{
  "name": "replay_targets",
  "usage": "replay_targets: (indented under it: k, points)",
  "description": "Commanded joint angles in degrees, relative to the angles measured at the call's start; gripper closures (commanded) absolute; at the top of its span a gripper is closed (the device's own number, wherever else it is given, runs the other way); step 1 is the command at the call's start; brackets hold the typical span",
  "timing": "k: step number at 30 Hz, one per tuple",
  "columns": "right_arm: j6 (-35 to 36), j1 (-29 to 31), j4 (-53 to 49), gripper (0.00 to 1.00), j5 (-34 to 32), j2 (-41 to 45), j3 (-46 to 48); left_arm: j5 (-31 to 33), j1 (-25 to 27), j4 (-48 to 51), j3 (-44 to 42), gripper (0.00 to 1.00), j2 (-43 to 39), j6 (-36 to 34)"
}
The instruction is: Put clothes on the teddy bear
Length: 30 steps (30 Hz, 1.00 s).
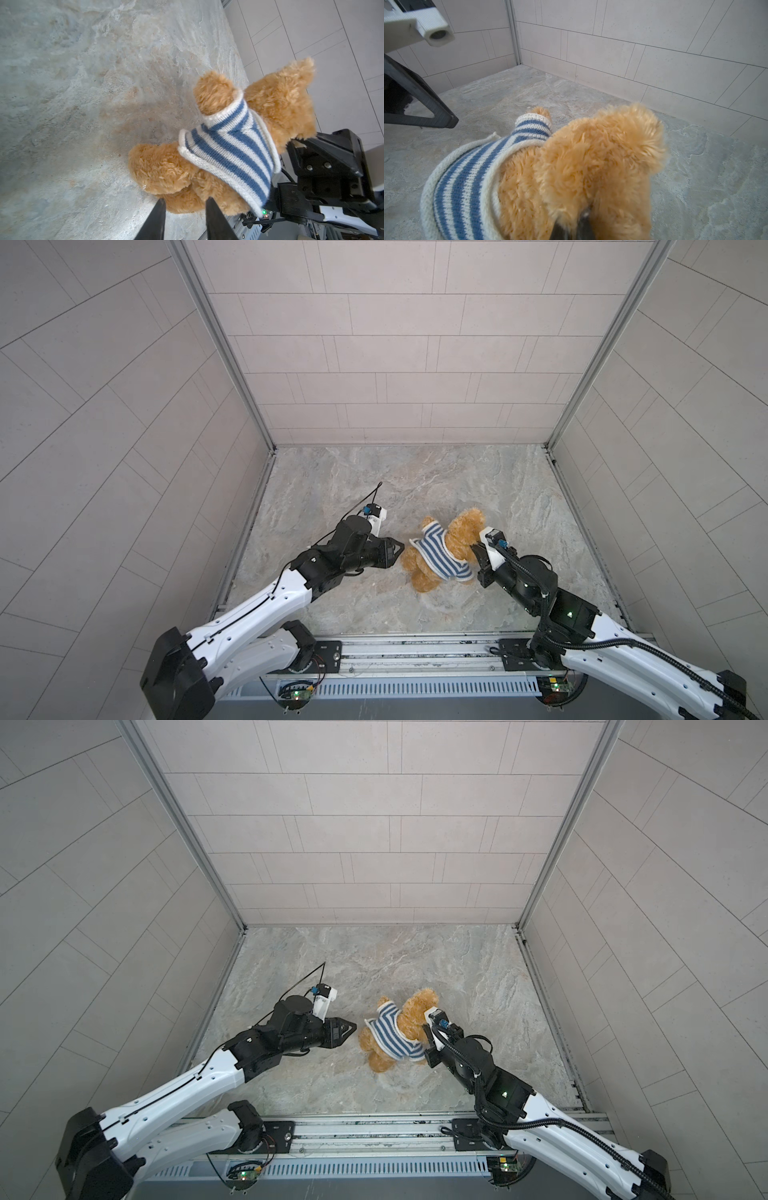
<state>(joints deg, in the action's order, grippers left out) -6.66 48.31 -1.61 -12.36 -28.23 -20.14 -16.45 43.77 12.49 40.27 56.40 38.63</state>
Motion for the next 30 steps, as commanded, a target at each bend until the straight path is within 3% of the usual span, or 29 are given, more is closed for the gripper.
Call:
replay_targets:
  k: [1, 9, 21, 30]
  points:
    - [-0.9, -0.1, 1.6, 1.00, -1.0, 0.7, -2.0, 3.0, 3.8, 1.6, 2.0, 0.61, -0.1, 0.8]
    - [-0.9, 0.0, 1.6, 1.00, -0.1, 0.2, -2.7, 4.8, 11.0, -2.9, 5.2, 0.60, 4.8, 4.6]
    - [-0.9, 0.2, 1.7, 1.00, -0.1, 0.6, -2.3, 4.6, 12.0, -7.7, 5.1, 0.65, 10.1, 6.9]
    - [-1.1, 0.4, 1.3, 1.00, -0.5, 1.3, -2.1, 4.5, 12.4, -6.4, 3.6, 0.92, 9.3, 7.4]
